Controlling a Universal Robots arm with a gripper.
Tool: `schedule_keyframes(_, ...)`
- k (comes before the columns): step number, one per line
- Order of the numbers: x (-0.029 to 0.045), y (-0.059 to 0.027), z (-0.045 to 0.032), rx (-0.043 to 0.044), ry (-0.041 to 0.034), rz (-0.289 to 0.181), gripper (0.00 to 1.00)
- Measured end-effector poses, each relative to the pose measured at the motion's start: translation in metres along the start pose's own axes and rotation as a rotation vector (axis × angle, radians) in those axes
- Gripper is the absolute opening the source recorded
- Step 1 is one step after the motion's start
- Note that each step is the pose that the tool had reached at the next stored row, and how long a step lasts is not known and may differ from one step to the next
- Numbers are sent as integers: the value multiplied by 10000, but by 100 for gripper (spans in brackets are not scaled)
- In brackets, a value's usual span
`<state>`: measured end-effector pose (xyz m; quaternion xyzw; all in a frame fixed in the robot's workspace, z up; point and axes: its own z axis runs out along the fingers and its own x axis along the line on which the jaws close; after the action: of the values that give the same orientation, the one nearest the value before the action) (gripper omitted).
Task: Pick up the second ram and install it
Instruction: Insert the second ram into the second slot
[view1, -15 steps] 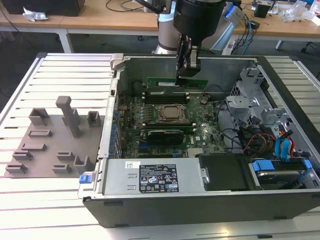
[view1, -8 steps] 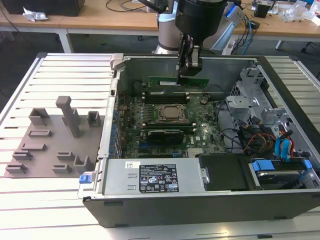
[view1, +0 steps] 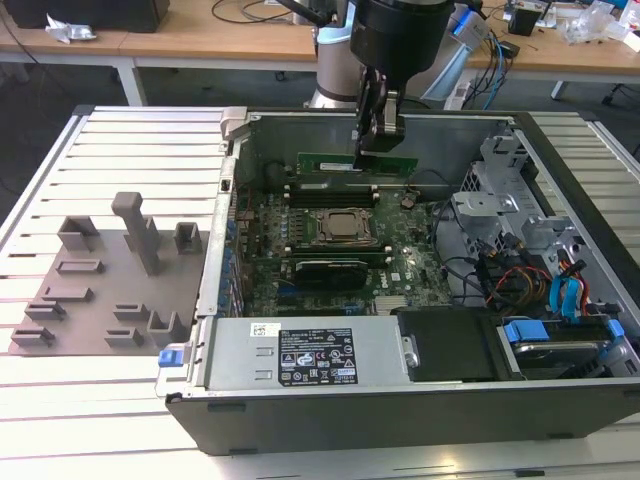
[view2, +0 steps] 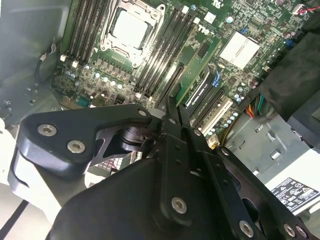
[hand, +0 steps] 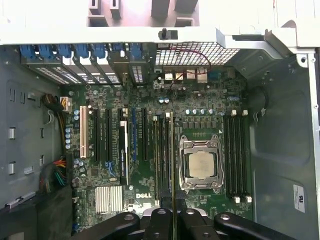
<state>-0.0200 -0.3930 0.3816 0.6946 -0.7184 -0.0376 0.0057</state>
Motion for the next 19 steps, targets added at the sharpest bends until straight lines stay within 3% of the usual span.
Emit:
schedule_keyframes(4, 0, -1, 10, 0, -2, -1, 13)
schedule_keyframes(13, 12, -17, 264, -1, -1, -1, 13)
schedule_keyframes(19, 18, -25, 393, -1, 1, -1, 13)
